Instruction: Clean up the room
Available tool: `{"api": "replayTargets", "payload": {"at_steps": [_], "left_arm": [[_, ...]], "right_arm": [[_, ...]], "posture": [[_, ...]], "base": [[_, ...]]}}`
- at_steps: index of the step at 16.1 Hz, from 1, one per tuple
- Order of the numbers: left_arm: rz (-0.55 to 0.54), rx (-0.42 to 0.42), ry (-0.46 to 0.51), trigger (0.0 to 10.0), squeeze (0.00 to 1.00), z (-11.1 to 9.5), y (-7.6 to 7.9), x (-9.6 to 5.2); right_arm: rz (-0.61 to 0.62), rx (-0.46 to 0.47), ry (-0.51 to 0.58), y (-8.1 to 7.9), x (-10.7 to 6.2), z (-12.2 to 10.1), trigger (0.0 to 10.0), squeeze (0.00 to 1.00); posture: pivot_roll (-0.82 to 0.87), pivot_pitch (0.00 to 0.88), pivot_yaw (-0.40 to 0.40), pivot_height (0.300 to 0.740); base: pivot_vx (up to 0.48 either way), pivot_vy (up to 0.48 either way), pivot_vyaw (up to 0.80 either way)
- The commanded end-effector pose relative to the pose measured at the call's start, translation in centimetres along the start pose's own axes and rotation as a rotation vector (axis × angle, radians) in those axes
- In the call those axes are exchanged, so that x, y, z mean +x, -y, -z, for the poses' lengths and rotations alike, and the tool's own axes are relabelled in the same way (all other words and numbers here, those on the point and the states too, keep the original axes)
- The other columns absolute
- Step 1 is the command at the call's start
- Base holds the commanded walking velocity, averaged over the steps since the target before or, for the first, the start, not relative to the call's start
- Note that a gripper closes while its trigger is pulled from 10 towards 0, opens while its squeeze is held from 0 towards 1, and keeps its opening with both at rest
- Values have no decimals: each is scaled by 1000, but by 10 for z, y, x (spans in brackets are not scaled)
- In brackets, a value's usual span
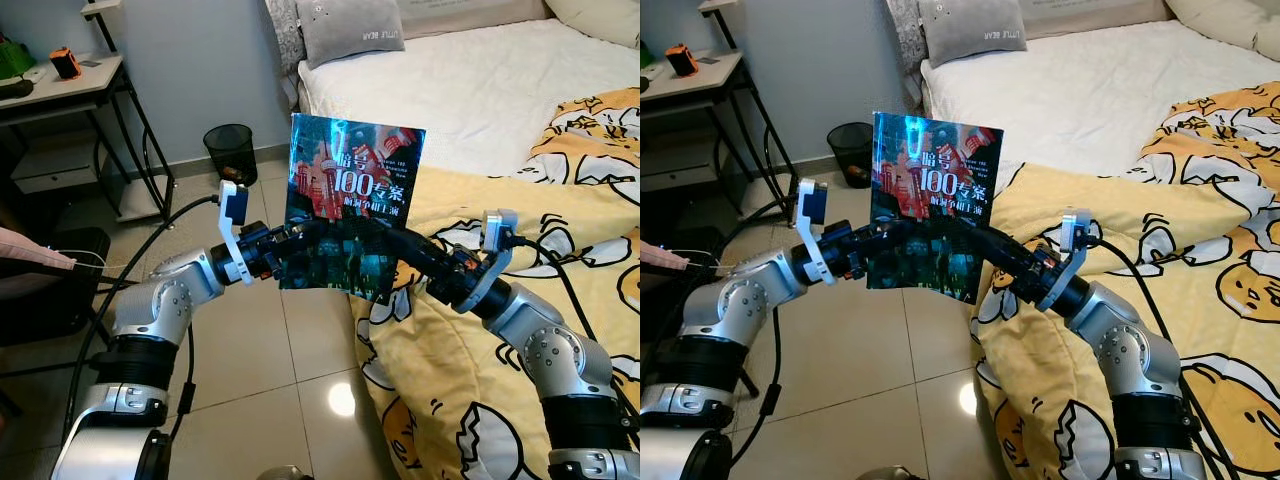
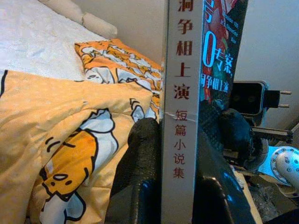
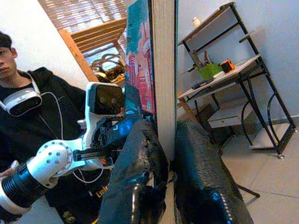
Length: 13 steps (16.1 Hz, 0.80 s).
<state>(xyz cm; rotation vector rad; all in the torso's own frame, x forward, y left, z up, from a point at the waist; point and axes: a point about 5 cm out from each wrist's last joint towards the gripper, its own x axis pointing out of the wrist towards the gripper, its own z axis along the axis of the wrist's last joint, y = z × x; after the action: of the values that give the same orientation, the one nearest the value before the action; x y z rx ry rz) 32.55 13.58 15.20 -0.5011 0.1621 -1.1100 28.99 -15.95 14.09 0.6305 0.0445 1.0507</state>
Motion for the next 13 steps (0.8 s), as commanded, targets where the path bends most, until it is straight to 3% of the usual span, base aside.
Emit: {"api": "replayTargets", "payload": {"at_steps": [1,2,3,4,5,6,11,13], "left_arm": [[-48,39,38,157,0,-12,-4,-4],[-57,39,38,2275,0,-12,-6,-4],[-61,41,37,3137,0,-12,-6,-4],[-119,74,23,10000,0,-12,-11,-3],[-130,77,23,10000,0,-12,-11,-2],[-167,99,34,10000,1000,-13,-14,-2],[-311,142,76,10000,1000,-15,-24,-7],[-354,153,145,10000,1000,-17,-27,-12]], "right_arm": [[-55,-24,7,-6,6,-6,0,0],[-54,-25,6,-6,7,-6,0,0],[-53,-26,6,-6,7,-7,0,0],[-44,-30,9,-5,7,-7,0,0],[-43,-30,9,-5,7,-7,0,0],[-32,-35,11,-5,6,-7,0,0],[24,-49,35,1,5,-7,0,0],[64,-54,50,4,3,-7,0,0]], "posture": [[8,0,83,740],[7,0,84,740],[7,0,84,740],[6,0,87,740],[6,0,87,740],[6,0,88,740],[10,0,93,740],[13,0,98,740]], "base": [[0,0,0],[0,0,0],[0,0,0],[0,0,0],[0,0,0],[0,0,0],[0,0,0],[0,0,0]]}}
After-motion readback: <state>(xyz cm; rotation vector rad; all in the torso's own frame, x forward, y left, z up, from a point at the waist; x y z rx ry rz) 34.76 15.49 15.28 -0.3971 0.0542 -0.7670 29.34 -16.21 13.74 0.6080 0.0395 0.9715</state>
